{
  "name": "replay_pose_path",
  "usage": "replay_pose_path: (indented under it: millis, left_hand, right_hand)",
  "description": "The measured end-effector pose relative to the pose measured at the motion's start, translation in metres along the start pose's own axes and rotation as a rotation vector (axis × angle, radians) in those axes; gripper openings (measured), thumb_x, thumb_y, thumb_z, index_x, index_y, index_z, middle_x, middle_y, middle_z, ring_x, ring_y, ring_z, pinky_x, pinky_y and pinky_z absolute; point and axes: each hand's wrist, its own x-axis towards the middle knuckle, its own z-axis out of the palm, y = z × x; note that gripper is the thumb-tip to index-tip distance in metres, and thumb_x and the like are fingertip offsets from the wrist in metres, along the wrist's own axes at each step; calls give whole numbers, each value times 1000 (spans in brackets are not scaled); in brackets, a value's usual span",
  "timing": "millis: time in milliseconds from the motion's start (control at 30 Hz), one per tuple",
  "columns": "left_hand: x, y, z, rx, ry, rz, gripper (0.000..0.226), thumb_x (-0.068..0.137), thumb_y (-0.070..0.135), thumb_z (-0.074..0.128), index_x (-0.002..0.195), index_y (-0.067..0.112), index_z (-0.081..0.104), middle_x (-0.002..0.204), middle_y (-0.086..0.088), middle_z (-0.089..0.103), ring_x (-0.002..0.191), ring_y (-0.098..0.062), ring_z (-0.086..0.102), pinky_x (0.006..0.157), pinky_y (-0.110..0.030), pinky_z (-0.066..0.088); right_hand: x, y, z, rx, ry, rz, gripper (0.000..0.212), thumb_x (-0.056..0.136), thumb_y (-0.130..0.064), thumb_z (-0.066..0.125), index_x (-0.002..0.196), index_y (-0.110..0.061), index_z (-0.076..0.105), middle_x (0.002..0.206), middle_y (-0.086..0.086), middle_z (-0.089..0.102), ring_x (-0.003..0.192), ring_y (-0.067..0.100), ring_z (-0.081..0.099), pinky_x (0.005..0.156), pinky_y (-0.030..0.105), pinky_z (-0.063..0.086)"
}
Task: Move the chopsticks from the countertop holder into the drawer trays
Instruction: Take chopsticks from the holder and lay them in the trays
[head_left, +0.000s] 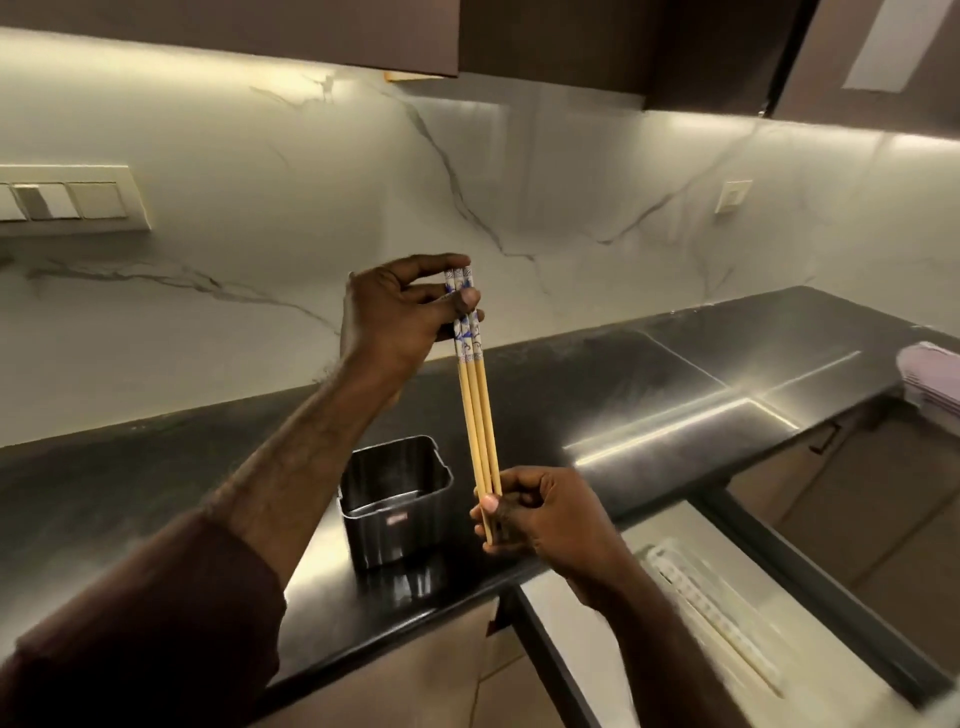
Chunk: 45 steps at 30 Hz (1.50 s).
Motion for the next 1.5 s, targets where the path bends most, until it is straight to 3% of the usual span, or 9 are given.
replay_pose_path:
  millis: [267, 567, 733, 833, 933, 1133, 1267, 1367, 1500]
  left_hand:
    - [-56, -5, 121, -9, -57, -14, 31, 77, 0, 76, 105, 13, 70, 88, -12, 75, 78, -23, 75, 68, -32, 61]
    - [-115, -38, 296, -4, -39, -80, 32, 78, 3, 76, 108, 10, 69, 88, -5, 75, 77, -16, 74, 67, -26, 60]
    - [-130, -71, 357, 57, -23, -164, 35, 78, 5, 76, 111, 15, 69, 92, -6, 75, 78, -12, 74, 64, -25, 59]
    - [-131, -97, 378, 90, -43, -221, 40, 79, 5, 75, 116, 17, 66, 95, -8, 74, 80, -15, 74, 69, -34, 62]
    - [-127, -131, 393, 152, -52, -255, 43, 79, 7, 76, 119, 21, 64, 102, -8, 73, 83, -17, 74, 73, -38, 62]
    - [-119, -213, 411, 228, -69, -389, 41, 81, 7, 73, 119, 19, 61, 102, -9, 69, 84, -16, 72, 68, -28, 61]
    - [-114, -278, 416, 283, -91, -526, 45, 84, 4, 69, 126, 15, 57, 102, -9, 69, 84, -17, 72, 71, -35, 62]
    - [-116, -320, 414, 364, -124, -572, 54, 82, 2, 71, 131, 14, 52, 103, -12, 69, 81, -17, 71, 66, -31, 62]
    - [-125, -369, 405, 542, -171, -655, 63, 80, 15, 76, 136, 18, 47, 111, -8, 67, 95, -22, 68, 83, -45, 59]
  right_hand:
    - [-87, 26, -102, -46, 130, 94, 10, 89, -11, 67, 99, -12, 72, 86, 7, 76, 81, 18, 75, 69, 29, 62]
    - [-170, 78, -259, -40, 210, 263, 6, 88, -7, 69, 91, -8, 74, 84, 11, 76, 80, 24, 75, 72, 40, 63]
    - [-184, 111, -314, -58, 220, 357, 6, 89, -9, 69, 90, -10, 75, 86, 13, 76, 76, 21, 73, 70, 37, 63]
    - [-177, 127, -333, -89, 215, 403, 7, 90, -11, 67, 92, -11, 74, 89, 11, 74, 81, 22, 73, 66, 30, 62]
    - [-164, 149, -350, -99, 206, 441, 6, 91, -12, 67, 92, -12, 73, 90, 12, 74, 86, 25, 74, 67, 31, 62]
    - [-127, 212, -376, -191, 178, 554, 10, 91, -10, 65, 87, -9, 74, 86, 12, 76, 84, 26, 74, 70, 38, 63]
    - [-91, 260, -385, -299, 125, 673, 15, 88, -8, 62, 82, -9, 76, 81, 11, 76, 72, 20, 72, 68, 36, 63]
    - [-69, 289, -384, -383, 85, 715, 14, 86, -10, 63, 85, -11, 78, 80, 7, 76, 76, 19, 74, 74, 39, 62]
    - [-48, 324, -379, -450, 13, 782, 15, 81, -14, 64, 86, -12, 78, 83, 7, 76, 80, 23, 74, 78, 41, 61]
